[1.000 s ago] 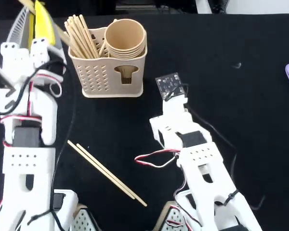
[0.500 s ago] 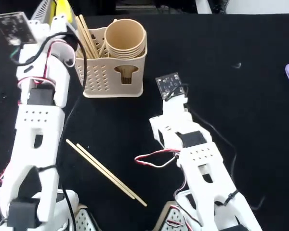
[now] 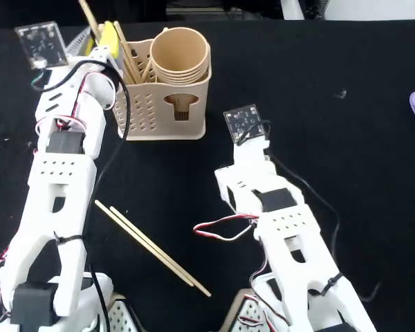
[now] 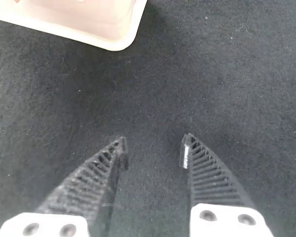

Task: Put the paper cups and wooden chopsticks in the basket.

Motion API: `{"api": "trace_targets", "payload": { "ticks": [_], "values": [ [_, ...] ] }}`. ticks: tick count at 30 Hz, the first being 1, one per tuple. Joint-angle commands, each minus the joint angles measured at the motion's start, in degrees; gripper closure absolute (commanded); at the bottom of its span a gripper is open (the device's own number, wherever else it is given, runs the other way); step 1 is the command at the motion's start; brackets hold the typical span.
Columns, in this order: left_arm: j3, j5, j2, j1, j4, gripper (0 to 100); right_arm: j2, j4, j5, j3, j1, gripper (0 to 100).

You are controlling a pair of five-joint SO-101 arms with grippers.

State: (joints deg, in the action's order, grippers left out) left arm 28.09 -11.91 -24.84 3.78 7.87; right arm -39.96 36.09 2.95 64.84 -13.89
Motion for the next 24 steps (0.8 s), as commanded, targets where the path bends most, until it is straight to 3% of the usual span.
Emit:
{"api": "trace_targets", "payload": {
  "ticks": [1, 8, 16, 18, 21, 24],
  "values": [
    [-11.47, 0.00, -0.18, -0.66, 11.69, 85, -2.15, -1.41, 0.18, -0.48, 0.44, 81.5],
    [-25.27, -3.08, -0.35, -0.13, 31.65, 85, -2.15, -1.41, 0.18, -0.48, 0.44, 81.5],
    [-33.27, -3.69, -0.26, -0.13, 74.81, 85, -2.15, -1.49, 0.18, -0.31, 0.44, 81.5],
    [-31.52, -7.21, -0.18, -0.40, 83.60, 84, -2.07, -1.49, 0.18, -0.40, 0.44, 81.5],
    [-25.98, -14.77, -0.26, -0.31, 91.78, 84, -1.98, -1.49, 0.18, -0.40, 0.44, 81.5],
    [-18.59, -18.81, -0.35, -0.31, 92.84, 84, -1.98, -1.49, 0.18, -0.40, 0.44, 81.5]
  ]
}}
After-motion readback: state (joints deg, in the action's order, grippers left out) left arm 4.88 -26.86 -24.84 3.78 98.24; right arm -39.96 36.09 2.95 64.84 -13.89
